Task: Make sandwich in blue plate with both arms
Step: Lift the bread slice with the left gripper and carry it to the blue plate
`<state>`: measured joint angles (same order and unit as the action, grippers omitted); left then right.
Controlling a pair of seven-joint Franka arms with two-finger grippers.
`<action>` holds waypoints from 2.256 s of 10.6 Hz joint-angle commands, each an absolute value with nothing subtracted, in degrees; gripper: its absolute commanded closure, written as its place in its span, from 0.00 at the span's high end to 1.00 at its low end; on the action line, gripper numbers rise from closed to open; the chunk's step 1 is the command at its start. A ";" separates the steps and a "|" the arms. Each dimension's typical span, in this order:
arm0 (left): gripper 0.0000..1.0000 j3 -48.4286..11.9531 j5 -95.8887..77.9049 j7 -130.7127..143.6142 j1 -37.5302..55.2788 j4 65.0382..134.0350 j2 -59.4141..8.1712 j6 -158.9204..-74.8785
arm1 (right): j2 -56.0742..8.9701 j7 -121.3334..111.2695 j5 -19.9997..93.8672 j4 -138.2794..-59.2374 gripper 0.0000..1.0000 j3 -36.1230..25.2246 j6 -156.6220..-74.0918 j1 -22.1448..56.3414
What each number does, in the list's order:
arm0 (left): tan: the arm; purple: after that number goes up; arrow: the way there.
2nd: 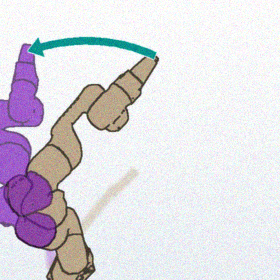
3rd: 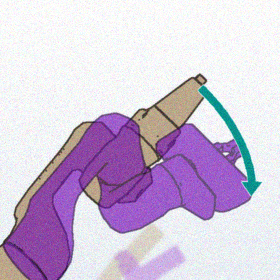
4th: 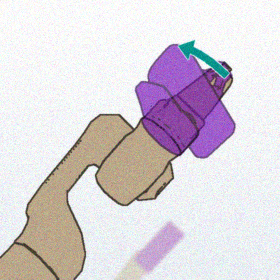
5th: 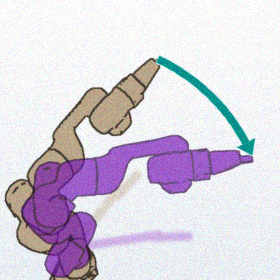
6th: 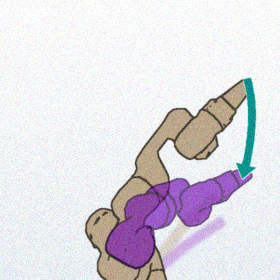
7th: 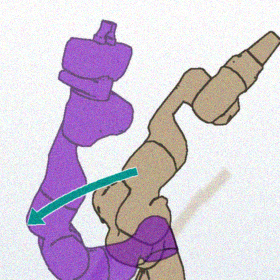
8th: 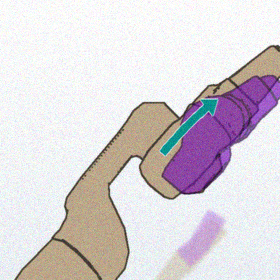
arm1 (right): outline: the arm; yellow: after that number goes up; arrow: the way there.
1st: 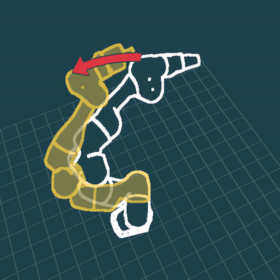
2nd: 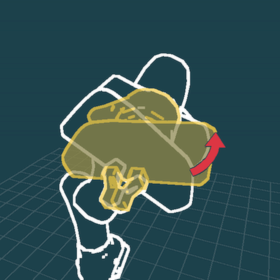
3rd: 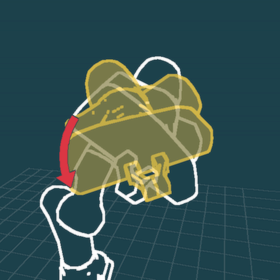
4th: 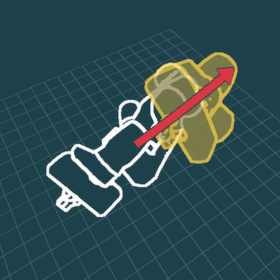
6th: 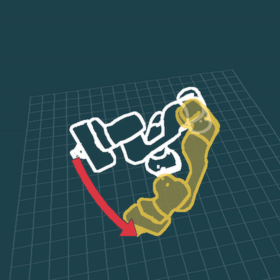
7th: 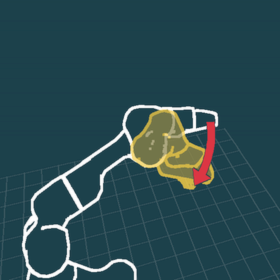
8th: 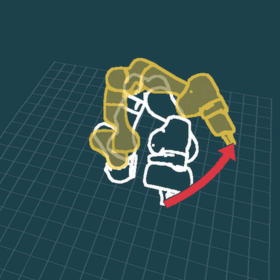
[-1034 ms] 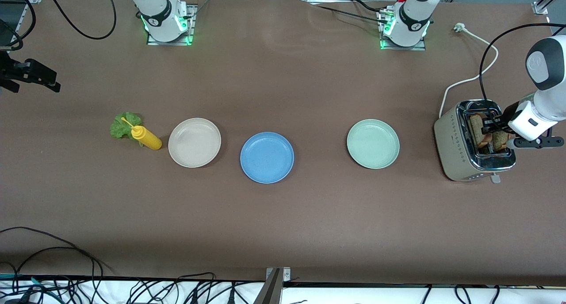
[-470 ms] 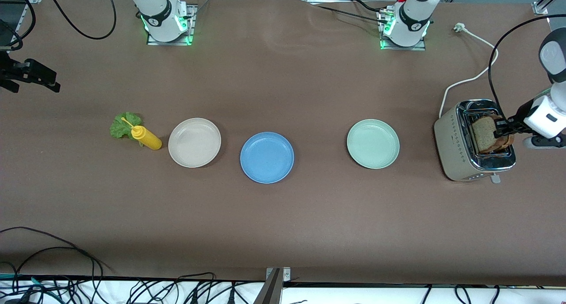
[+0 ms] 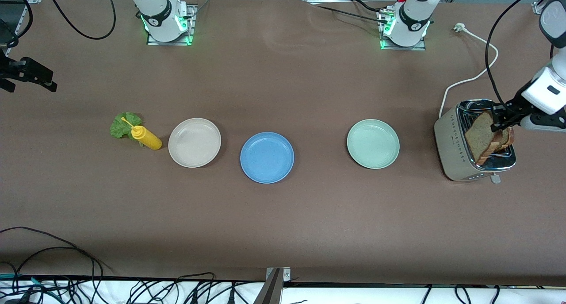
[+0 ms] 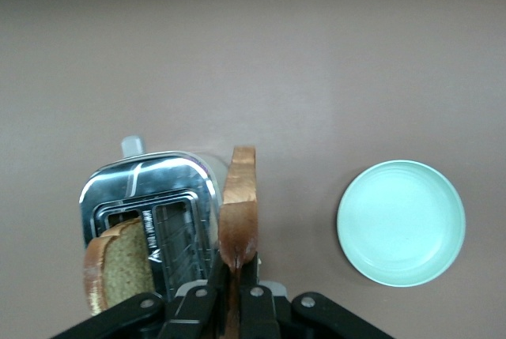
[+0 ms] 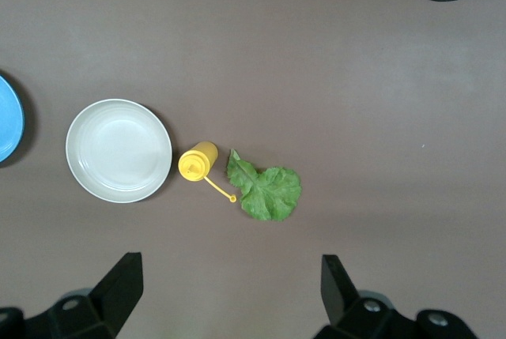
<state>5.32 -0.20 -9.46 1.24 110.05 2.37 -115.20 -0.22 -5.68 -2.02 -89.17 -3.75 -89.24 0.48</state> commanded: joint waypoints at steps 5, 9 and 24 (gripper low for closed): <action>0.00 -11.31 0.97 4.74 1.41 109.69 4.13 -111.53 | -0.09 -6.94 -1.05 -87.28 1.00 -4.04 -88.15 0.26; 0.00 -22.30 0.27 13.58 2.02 107.95 0.55 -111.09 | -0.09 -6.86 -0.97 -87.36 1.00 -4.04 -88.24 0.26; 0.00 -44.03 0.00 34.01 4.39 88.42 -38.38 -134.51 | -0.18 -6.77 -0.88 -87.45 1.00 -4.04 -88.24 0.26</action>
